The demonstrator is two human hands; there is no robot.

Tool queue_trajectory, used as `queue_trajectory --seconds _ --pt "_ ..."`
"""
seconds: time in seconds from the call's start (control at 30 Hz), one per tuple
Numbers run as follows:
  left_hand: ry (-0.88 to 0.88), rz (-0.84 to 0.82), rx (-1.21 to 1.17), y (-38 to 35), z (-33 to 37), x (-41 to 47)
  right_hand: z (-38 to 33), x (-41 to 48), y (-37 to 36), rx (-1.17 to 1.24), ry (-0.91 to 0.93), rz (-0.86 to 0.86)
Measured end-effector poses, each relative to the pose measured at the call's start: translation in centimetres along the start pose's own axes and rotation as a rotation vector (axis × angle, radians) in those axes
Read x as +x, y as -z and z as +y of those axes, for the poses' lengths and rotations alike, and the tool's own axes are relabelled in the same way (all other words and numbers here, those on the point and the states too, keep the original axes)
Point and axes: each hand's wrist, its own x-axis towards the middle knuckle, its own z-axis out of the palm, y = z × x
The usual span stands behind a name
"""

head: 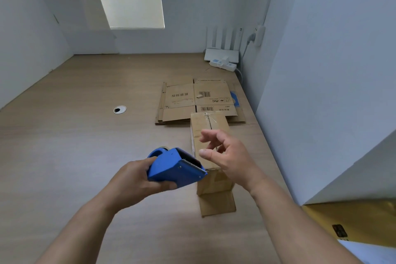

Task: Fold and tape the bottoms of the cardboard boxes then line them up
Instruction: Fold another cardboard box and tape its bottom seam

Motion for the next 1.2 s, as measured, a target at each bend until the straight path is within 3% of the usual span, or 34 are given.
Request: queue_trajectory --seconds 0.3,0.6,0.8,1.2 --pt "-0.031 -0.107 -0.06 -0.1 1.5 0.8 -0.1 -0.6 0.8 0.058 0.019 0.042" --pt "0.096 -0.278 0.038 4.2 2.1 1.0 2.5 -3.2 3.8 0.154 -0.239 0.419" --pt "0.177 -0.413 0.13 4.4 1.6 2.1 5.2 -4.0 3.0 0.068 -0.463 0.461" --pt "0.28 -0.422 0.232 2.8 0.6 5.2 7.7 -3.2 1.8 0.017 -0.57 0.414"
